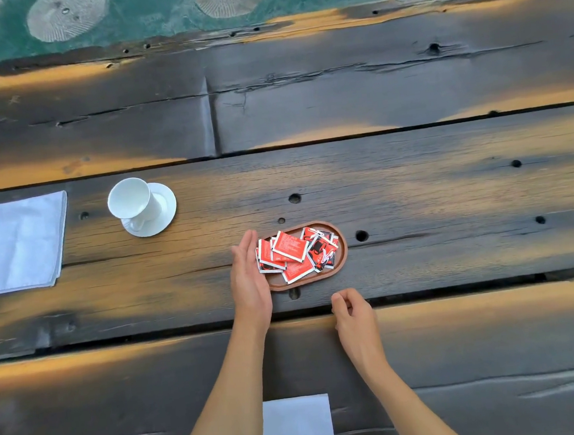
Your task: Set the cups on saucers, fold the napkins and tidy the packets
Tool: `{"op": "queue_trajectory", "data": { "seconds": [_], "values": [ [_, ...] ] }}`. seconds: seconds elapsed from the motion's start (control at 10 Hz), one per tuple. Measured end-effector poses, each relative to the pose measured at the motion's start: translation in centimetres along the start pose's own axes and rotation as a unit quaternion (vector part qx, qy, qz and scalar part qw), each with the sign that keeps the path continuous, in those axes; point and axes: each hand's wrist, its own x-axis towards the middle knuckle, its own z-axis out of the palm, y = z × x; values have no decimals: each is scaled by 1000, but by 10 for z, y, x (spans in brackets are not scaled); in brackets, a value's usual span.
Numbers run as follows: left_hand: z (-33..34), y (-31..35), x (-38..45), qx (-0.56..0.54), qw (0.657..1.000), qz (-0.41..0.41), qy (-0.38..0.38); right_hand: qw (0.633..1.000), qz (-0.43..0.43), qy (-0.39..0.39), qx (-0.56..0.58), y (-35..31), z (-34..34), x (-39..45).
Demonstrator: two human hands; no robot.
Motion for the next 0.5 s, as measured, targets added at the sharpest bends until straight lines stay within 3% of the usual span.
{"op": "queue_trajectory", "data": {
  "seconds": [0.2,0.4,0.5],
  "values": [
    [-15,-4,-3,121,991,16,-54,1000,-2,-11,15,1,3,-1],
    [-26,-12,-7,302,949,-12,-90,999,-14,-27,16,-2,3,-5],
    [-32,-14,-5,242,966,-6,-87,999,-26,-19,22,-5,1,-7]
  ]
}}
